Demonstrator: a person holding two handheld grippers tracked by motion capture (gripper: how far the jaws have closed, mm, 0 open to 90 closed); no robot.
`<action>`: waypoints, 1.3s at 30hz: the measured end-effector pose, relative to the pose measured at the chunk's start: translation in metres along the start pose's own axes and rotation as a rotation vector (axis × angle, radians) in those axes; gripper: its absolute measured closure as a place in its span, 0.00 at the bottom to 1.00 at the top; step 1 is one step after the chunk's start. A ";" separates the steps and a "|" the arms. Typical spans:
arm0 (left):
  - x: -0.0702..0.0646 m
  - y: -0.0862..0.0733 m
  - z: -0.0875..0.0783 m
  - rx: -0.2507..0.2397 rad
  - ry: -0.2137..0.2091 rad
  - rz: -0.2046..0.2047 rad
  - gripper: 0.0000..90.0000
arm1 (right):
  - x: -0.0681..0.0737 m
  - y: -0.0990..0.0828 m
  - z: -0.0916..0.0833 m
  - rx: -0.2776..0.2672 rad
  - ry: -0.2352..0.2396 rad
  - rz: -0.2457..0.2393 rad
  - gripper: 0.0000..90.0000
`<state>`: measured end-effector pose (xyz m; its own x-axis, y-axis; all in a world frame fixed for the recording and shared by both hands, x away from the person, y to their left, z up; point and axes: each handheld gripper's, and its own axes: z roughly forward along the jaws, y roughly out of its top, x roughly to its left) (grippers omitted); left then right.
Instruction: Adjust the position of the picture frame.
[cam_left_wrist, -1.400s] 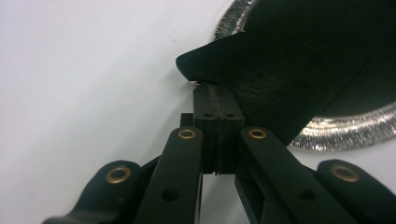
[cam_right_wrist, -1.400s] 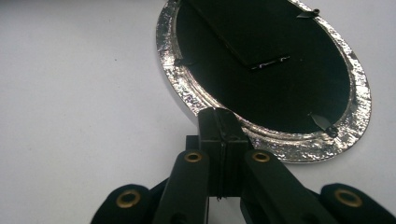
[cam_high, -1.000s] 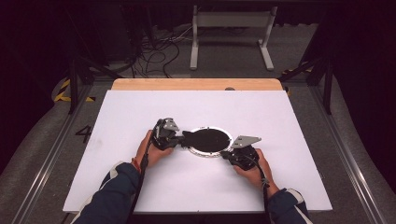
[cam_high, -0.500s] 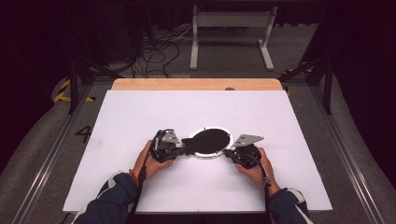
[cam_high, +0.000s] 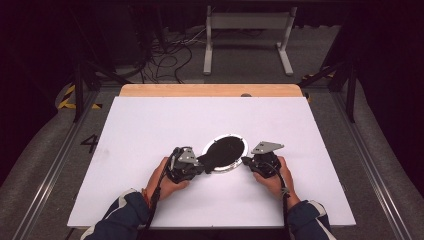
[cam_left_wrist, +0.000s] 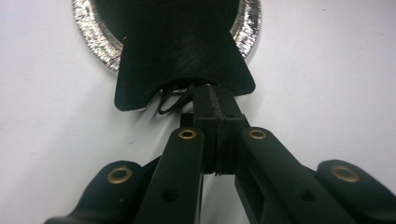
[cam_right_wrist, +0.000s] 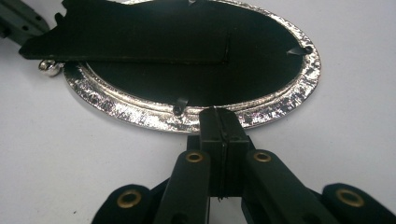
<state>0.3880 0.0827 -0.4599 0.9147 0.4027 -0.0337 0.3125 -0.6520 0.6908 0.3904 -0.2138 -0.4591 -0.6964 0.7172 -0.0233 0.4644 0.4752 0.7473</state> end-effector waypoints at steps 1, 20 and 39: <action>-0.002 0.000 0.000 -0.001 0.005 -0.006 1.00 | 0.000 0.000 0.000 -0.001 -0.001 0.004 1.00; 0.008 -0.002 -0.013 -0.054 -0.027 0.003 0.98 | 0.000 0.004 0.004 0.005 -0.031 0.004 1.00; 0.052 -0.004 0.001 -0.073 0.059 -0.098 0.96 | 0.007 0.004 0.003 0.015 -0.032 -0.014 1.00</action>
<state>0.4349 0.1056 -0.4646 0.8636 0.5004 -0.0622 0.3778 -0.5604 0.7370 0.3888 -0.2052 -0.4578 -0.6852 0.7263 -0.0549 0.4631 0.4925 0.7369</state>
